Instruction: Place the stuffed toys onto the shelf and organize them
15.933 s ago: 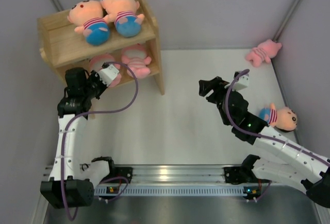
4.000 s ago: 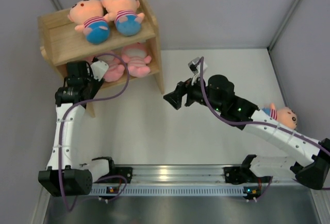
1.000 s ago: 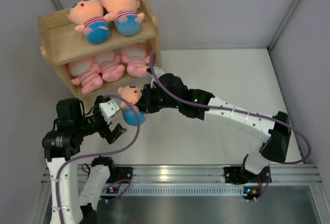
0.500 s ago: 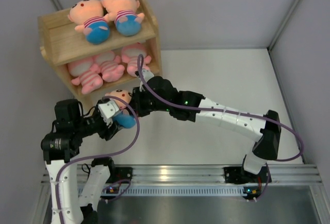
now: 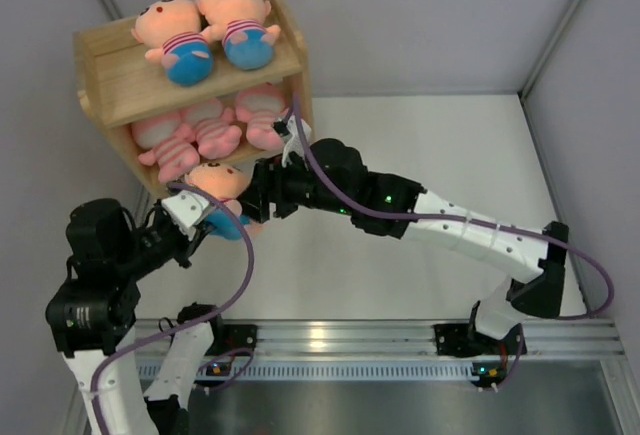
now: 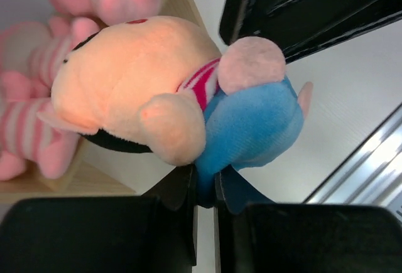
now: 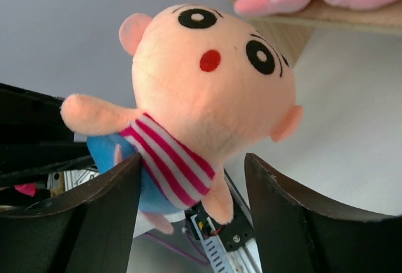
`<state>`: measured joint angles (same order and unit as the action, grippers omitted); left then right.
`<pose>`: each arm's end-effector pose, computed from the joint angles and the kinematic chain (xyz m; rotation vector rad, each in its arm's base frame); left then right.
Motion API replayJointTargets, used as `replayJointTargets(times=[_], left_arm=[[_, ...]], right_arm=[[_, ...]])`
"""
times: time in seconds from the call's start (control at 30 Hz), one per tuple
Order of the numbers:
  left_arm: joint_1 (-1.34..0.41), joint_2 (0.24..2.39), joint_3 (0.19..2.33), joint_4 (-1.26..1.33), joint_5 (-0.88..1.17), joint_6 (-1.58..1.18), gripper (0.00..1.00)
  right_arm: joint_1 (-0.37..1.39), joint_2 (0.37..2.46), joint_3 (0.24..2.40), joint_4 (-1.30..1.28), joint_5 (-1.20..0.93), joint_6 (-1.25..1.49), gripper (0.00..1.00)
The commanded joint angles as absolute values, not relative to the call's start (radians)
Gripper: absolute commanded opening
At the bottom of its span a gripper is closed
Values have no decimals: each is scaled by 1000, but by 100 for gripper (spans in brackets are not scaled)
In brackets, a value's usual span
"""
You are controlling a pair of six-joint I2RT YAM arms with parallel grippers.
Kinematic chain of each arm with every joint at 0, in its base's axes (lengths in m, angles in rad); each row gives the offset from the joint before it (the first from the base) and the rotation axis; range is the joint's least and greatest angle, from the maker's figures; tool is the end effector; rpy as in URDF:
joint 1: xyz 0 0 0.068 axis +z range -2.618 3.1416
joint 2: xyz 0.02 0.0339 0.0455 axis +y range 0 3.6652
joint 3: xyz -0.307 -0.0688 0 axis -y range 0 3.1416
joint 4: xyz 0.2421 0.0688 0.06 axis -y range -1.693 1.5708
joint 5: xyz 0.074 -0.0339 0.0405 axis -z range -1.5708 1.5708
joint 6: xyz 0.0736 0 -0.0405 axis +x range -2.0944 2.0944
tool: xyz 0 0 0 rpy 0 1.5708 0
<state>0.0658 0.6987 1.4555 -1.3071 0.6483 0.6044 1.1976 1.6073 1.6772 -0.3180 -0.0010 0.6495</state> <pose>0.0357 -0.0422 0.4514 0.8839 1.8058 -0.2633 0.1500 0.3833 0.4608 -0.5487 1.9489 1.2577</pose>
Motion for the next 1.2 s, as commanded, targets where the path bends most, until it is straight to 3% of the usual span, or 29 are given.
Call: replayJointTargets(times=[0.0, 0.3, 0.63, 0.9, 1.17], left_arm=[[66, 667, 1600, -1140, 522, 496, 0], [66, 771, 1830, -888, 85, 408, 0], [66, 1101, 2051, -723, -95, 483, 0], [86, 1175, 1993, -667, -170, 544, 0], [120, 1166, 1901, -655, -173, 561, 0]], right_arm=[[1227, 1459, 1684, -353, 69, 520, 64], [1215, 1247, 1548, -351, 232, 345, 73], [1109, 1152, 1468, -368, 174, 224, 75], [956, 1066, 1365, -353, 17, 245, 75], [916, 1051, 1319, -330, -48, 256, 75]])
